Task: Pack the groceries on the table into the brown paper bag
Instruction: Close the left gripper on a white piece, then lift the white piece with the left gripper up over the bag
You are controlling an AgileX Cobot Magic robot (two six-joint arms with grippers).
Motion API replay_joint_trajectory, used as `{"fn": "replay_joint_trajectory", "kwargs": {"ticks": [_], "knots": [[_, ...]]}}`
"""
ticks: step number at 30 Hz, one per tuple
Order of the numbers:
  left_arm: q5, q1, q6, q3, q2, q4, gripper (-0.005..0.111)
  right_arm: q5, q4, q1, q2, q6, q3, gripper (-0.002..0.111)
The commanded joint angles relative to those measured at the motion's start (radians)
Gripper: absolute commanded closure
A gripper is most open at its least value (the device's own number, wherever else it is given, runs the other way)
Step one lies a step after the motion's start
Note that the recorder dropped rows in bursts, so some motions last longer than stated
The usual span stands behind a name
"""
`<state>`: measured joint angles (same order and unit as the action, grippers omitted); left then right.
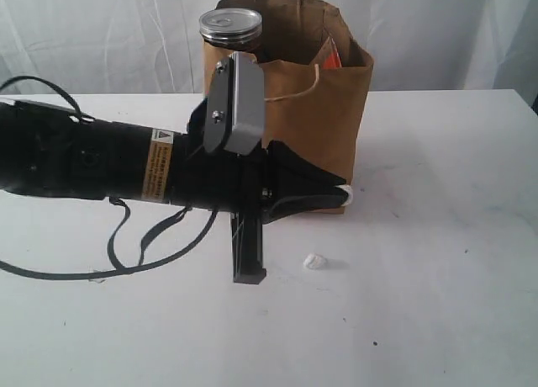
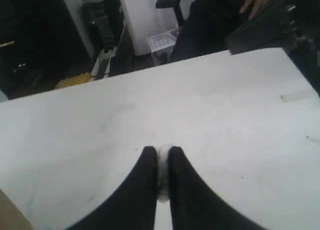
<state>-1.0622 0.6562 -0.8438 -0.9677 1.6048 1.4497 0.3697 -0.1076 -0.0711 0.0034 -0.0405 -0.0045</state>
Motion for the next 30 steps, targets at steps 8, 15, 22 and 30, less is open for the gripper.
{"fn": "replay_joint_trajectory", "kwargs": {"ticks": [8, 15, 22, 30], "knots": [[0.072, 0.005, 0.021, 0.0, -0.164, -0.118, 0.107, -0.004, 0.001, -0.009, -0.003, -0.001, 0.005, 0.108], [0.096, 0.005, 0.25, 0.0, -0.186, -0.431, 0.107, -0.004, 0.001, -0.009, -0.003, -0.001, 0.005, 0.108], [0.197, 0.005, 0.488, 0.0, -0.18, -0.675, 0.107, -0.004, 0.001, -0.009, -0.003, -0.001, 0.005, 0.108], [0.222, 0.005, 0.856, 0.0, -0.115, -1.172, 0.107, -0.004, 0.001, -0.009, -0.003, -0.001, 0.005, 0.108]]}}
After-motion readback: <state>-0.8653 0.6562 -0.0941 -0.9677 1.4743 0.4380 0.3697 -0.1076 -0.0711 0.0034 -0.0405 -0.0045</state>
